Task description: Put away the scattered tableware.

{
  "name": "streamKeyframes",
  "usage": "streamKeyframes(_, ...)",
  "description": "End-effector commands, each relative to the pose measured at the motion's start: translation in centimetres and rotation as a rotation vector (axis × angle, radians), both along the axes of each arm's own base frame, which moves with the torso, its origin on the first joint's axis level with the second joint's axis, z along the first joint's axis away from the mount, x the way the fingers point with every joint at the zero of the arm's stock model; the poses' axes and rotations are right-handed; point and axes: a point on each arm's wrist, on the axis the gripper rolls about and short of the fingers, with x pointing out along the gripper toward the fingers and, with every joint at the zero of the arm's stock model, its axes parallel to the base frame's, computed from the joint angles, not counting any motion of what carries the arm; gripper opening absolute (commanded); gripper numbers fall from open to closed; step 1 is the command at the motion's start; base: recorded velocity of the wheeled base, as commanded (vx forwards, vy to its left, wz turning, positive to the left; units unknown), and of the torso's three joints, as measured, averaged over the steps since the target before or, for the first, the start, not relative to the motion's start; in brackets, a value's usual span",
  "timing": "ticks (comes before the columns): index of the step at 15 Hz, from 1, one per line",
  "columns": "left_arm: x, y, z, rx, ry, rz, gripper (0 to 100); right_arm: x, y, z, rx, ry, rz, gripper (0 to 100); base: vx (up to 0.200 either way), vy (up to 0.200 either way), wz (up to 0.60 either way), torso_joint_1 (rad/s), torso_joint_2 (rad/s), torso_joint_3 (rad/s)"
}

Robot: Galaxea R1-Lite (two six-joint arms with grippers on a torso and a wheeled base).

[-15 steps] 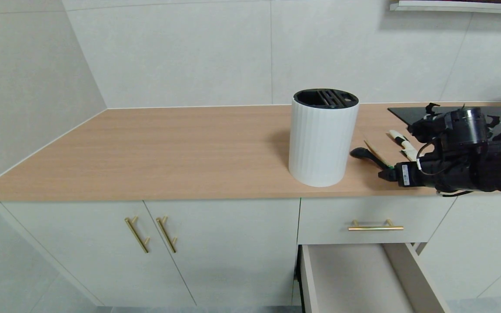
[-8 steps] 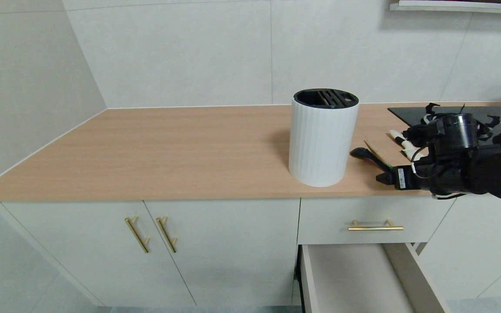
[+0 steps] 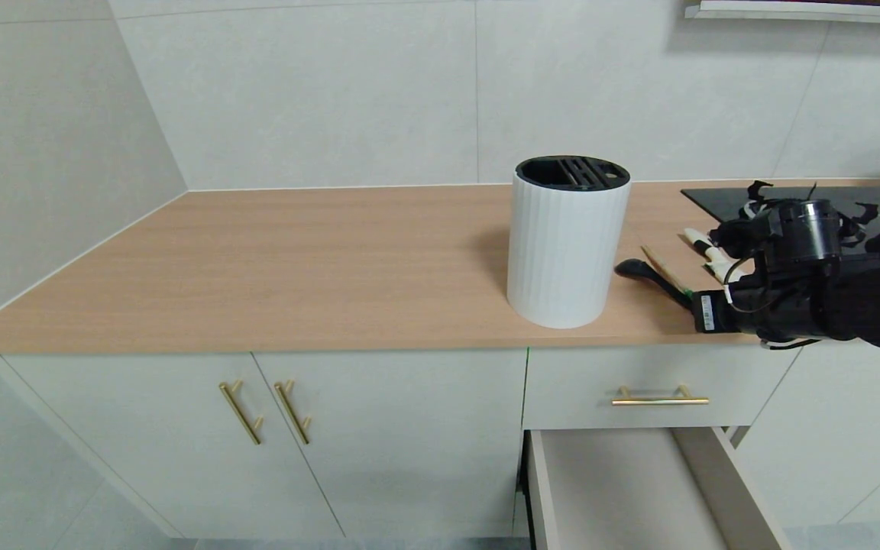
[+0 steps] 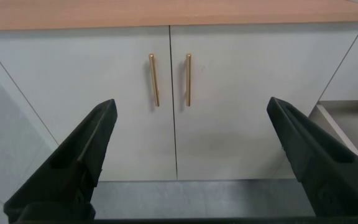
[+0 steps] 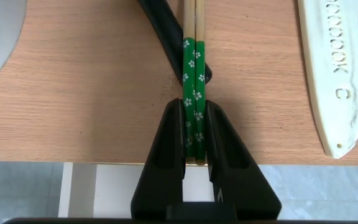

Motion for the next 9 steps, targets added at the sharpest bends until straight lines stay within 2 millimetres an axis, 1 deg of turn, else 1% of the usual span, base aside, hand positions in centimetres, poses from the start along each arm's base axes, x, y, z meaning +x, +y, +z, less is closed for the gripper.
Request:
streamKeyframes(1,0.0,0.0,0.0,0.0,0.0,-0.001,100,-0.2,0.0,0.3,0.003,-0.01,0.0,0,0.0,0.0,0.0,0.0,0.0,0.0)
streamKeyframes(2,0.0,0.0,0.0,0.0,0.0,0.001,100,-0.2,0.0,0.4,0.003,-0.011,0.0,0,0.0,0.0,0.0,0.0,0.0,0.0)
streamKeyframes(6,0.0,0.0,0.0,0.0,0.0,0.001,100,-2.1,-0.3,3.1,0.018,-0.085,0.0,0,0.0,0.0,0.0,0.0,0.0,0.0)
streamKeyframes(8,0.0,0.0,0.0,0.0,0.0,-0.001,100,-3.5,-0.6,4.8,0.026,-0.132,0.0,0,0.0,0.0,0.0,0.0,0.0,0.0)
streamKeyframes(9,0.0,0.0,0.0,0.0,0.0,0.001,100,-4.8,-0.8,5.8,0.028,-0.156,0.003,0,0.0,0.0,0.0,0.0,0.0,0.0)
